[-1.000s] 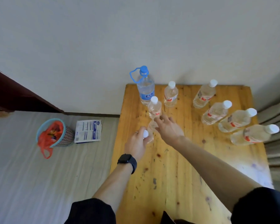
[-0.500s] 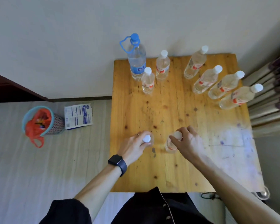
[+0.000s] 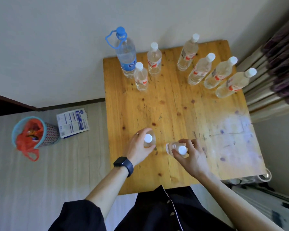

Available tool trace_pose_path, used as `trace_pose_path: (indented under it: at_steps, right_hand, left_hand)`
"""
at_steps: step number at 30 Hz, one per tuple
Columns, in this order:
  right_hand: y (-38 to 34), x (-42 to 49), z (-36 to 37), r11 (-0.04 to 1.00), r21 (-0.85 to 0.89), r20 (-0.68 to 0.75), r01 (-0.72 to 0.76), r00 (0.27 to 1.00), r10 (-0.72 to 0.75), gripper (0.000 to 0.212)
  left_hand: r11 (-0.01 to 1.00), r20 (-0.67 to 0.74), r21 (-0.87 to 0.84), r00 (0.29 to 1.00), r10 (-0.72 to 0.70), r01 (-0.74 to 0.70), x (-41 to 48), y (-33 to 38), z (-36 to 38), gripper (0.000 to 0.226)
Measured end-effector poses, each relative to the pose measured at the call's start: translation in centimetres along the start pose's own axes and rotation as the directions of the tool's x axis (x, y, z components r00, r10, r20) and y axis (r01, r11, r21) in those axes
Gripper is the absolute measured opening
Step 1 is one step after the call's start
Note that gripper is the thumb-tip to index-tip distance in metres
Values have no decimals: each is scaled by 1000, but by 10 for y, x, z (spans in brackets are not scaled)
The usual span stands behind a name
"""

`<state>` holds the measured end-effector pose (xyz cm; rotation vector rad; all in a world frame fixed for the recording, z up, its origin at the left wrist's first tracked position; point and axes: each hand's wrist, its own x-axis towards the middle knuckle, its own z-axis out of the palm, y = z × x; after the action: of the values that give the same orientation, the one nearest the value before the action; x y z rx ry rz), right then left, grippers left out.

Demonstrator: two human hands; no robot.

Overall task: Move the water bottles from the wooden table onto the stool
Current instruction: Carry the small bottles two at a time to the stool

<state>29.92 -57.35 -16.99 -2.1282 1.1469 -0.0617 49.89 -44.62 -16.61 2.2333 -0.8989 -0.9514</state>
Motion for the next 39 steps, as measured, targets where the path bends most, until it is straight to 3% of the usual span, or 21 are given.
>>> trace_pose_path:
  at_steps: [3,7,12,19,26,31,34,39]
  right_hand:
    - [5,5,5,998,-60,64,-15,998,19,57]
    - [6,9,16,992,36,185,-118,977,110,74]
    - [0,6,27,936,294,113,-193,980,166,61]
    - [-1,4,34,934,296,52,-201,980,194,49]
    - [-9,-17,28,868,401,-49,-293,939,339,41]
    - [6,-82,-1,770,531,-150,-355,854,498,37]
    - [22,-132,-22,709,601,-206,-368,786,583,35]
    - [49,-226,-50,630,689,-348,-358,600,721,35]
  left_hand:
    - [985,-20,-142,995,-99,95,6,1,7,66]
    - [990,-25,-92,994,-108,105,11,-3,13,52]
    - [997,22,-32,997,-70,70,-5,-10,15,42]
    - [1000,72,8,997,-23,22,-19,-22,28,53]
    - [990,56,127,997,54,-61,-11,-17,29,39]
    - [974,91,144,982,164,-176,-29,-3,32,47]
    - [932,191,212,948,255,-294,-39,30,49,41]
    - [852,376,167,831,410,-496,-75,101,106,36]
